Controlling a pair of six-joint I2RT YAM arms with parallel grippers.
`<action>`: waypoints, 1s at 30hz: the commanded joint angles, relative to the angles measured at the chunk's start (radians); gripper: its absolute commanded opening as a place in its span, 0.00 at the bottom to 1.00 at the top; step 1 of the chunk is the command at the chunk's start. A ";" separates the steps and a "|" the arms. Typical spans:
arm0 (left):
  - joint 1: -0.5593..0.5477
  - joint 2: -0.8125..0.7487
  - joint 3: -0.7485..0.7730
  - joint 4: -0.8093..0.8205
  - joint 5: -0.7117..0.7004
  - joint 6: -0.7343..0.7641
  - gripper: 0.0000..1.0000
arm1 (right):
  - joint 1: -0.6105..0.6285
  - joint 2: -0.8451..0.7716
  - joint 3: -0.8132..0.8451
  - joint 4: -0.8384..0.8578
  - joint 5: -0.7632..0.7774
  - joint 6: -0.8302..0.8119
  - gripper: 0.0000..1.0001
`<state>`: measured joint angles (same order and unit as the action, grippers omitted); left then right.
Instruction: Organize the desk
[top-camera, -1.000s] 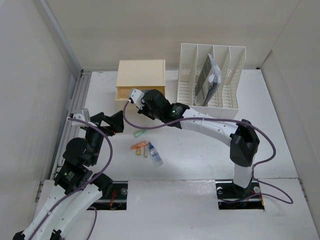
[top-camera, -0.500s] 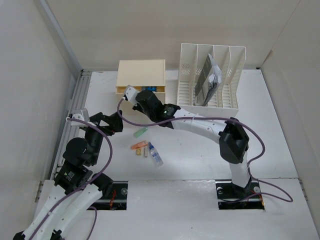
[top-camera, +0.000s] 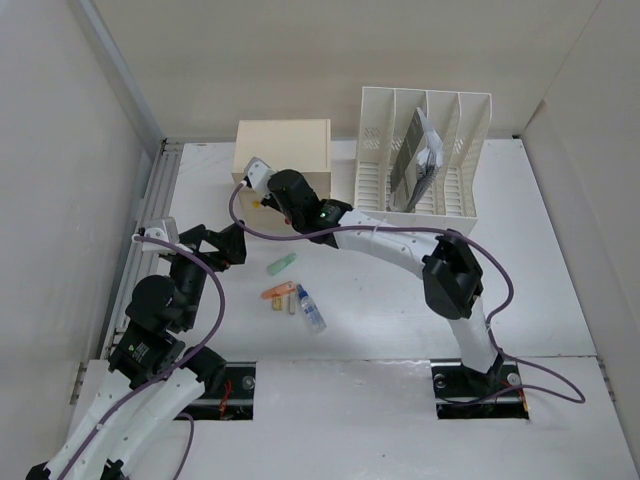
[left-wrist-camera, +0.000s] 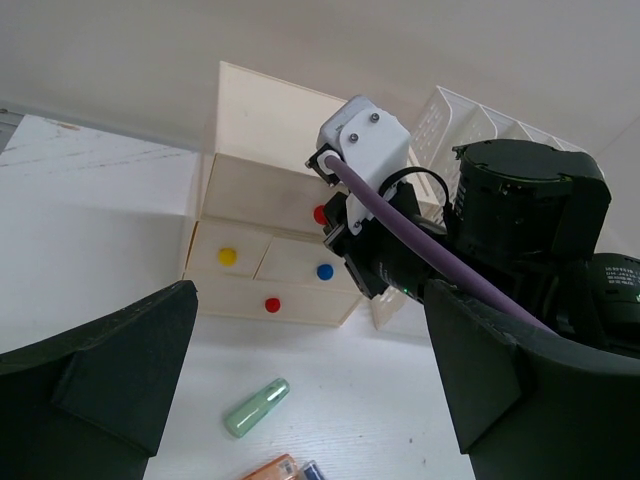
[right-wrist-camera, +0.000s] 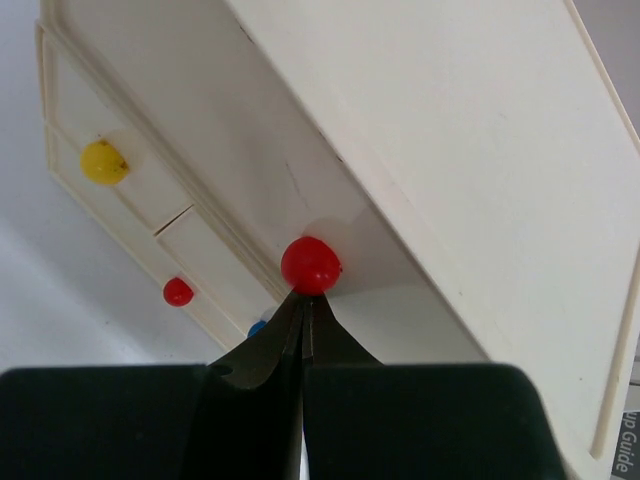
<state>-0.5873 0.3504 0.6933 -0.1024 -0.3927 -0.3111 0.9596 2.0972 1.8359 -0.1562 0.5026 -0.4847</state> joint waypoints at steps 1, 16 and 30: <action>0.000 0.001 0.002 0.043 0.011 0.006 0.95 | -0.022 0.012 0.052 0.095 0.050 -0.026 0.00; 0.000 0.093 -0.026 0.110 0.054 0.006 0.88 | -0.054 -0.540 -0.316 -0.075 -0.461 0.006 1.00; 0.289 0.639 0.006 0.355 0.418 -0.197 0.46 | -0.516 -0.741 -0.398 -0.089 -1.173 0.348 0.23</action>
<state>-0.3695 0.9726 0.6811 0.1150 -0.1280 -0.4301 0.4618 1.4082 1.4559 -0.2550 -0.4469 -0.2241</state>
